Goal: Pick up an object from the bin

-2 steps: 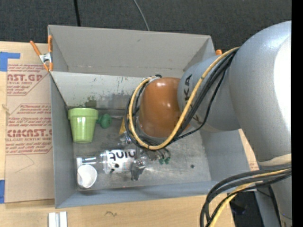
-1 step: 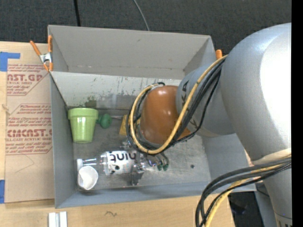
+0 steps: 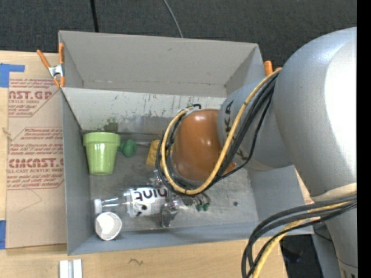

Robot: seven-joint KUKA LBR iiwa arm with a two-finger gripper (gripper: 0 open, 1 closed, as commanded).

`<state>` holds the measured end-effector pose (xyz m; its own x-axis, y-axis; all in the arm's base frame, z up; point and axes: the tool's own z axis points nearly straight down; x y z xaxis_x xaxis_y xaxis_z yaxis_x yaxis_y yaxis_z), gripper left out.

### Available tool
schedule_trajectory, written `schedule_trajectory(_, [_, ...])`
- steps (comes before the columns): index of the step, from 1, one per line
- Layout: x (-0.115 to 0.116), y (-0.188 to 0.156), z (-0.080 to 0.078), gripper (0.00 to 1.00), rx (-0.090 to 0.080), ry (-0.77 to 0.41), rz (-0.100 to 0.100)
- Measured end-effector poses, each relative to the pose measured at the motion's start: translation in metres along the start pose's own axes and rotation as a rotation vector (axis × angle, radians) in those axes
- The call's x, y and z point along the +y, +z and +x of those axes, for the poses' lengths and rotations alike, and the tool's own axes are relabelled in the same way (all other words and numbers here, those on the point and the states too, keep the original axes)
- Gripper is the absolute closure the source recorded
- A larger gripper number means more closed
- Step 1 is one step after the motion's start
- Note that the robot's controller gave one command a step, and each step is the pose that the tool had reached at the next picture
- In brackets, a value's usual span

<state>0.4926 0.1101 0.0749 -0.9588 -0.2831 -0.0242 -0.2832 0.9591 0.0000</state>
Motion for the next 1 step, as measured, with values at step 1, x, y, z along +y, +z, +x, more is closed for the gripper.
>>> schedule_trajectory(1, [0.0, 0.0, 0.0, 1.0, 0.0, 0.0, 0.0])
